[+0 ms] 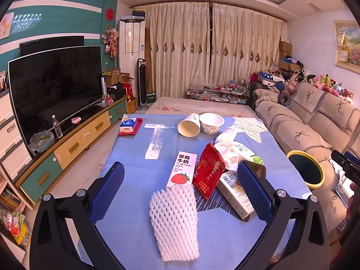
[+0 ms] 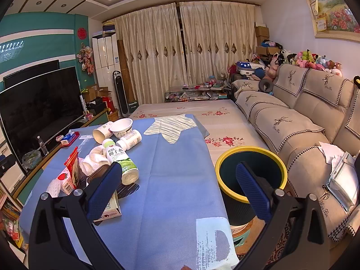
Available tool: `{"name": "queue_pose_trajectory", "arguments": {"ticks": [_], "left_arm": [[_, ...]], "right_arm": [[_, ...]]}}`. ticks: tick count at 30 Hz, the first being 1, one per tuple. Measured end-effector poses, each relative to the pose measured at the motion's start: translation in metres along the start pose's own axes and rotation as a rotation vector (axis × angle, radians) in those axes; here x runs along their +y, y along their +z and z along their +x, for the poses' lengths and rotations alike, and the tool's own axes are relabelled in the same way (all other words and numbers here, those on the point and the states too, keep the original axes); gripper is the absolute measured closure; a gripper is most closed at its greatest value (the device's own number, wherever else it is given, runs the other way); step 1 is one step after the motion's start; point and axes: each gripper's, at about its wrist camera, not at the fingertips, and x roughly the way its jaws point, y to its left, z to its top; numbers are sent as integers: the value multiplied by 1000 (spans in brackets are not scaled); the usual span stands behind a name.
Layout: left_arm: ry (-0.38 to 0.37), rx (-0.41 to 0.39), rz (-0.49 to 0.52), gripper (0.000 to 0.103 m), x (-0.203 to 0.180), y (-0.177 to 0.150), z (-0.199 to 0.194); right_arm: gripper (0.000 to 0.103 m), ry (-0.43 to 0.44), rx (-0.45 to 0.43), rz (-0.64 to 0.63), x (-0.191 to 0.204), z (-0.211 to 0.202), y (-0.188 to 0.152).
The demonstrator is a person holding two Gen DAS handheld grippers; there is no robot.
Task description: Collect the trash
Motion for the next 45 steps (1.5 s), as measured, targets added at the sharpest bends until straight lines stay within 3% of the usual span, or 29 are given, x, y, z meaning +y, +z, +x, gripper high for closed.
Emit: {"name": "queue_pose_trajectory", "arguments": {"ticks": [45], "left_arm": [[-2,18,11,4,-5,-1,5]], "right_arm": [[7,-2,12,7,-3,5,-3]]}}
